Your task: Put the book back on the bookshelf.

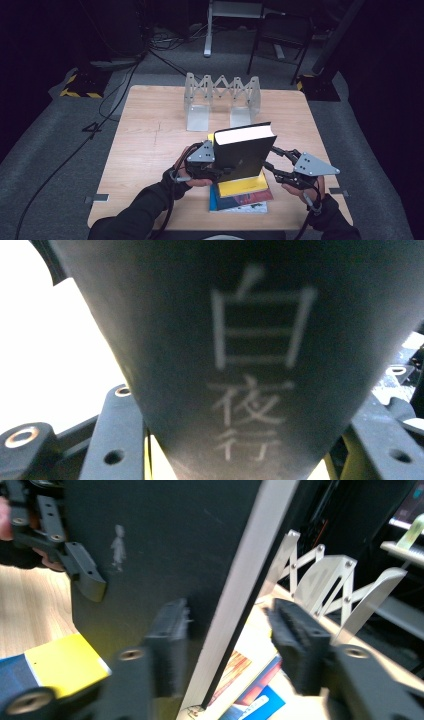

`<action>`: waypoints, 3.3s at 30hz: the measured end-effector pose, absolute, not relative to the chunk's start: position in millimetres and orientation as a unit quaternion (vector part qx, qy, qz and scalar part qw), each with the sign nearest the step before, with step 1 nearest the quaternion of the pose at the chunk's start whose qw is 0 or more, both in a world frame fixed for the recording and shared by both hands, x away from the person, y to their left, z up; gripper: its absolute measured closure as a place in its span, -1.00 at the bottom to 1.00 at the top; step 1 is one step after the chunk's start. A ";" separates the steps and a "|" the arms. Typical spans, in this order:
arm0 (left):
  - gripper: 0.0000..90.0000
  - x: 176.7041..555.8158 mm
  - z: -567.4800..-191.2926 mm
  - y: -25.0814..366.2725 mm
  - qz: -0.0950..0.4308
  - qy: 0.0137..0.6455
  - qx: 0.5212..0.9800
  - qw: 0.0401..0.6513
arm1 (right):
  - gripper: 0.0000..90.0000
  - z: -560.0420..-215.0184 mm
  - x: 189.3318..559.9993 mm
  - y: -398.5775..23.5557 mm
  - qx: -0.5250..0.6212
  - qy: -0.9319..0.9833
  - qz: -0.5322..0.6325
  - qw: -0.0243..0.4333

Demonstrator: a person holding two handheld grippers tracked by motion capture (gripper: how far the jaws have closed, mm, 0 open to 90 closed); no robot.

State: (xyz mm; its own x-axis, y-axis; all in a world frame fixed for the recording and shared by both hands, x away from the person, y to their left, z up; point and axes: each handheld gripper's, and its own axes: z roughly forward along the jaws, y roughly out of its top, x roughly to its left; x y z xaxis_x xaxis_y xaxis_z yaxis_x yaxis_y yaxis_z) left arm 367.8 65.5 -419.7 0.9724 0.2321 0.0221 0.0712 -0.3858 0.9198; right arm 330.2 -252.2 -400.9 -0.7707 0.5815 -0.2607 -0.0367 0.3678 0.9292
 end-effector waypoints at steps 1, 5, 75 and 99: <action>0.10 368.0 -418.9 65.3 0.075 0.095 0.825 0.552 | 0.07 -401.8 331.1 -251.5 0.175 0.776 0.535 0.285; 0.07 368.0 -415.3 65.6 0.080 0.094 0.819 0.560 | 0.16 -405.0 330.7 -246.0 0.166 0.783 0.531 0.279; 0.14 368.7 -340.8 79.5 0.186 0.176 0.756 0.603 | -0.49 -487.1 366.3 -319.5 0.366 0.843 0.351 0.181; 0.15 383.2 -338.2 111.2 0.223 0.232 0.738 0.593 | -0.47 -496.7 369.9 -321.4 0.367 0.845 0.346 0.179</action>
State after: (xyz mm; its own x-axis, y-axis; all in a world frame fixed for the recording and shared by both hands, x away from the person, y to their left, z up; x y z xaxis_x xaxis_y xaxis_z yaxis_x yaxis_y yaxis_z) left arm 383.2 111.2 -338.2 0.7933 0.6065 0.0531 0.0782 -0.1880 0.9790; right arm 369.9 -321.4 -496.7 -0.6666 0.7438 -0.0495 0.4960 0.4921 0.7154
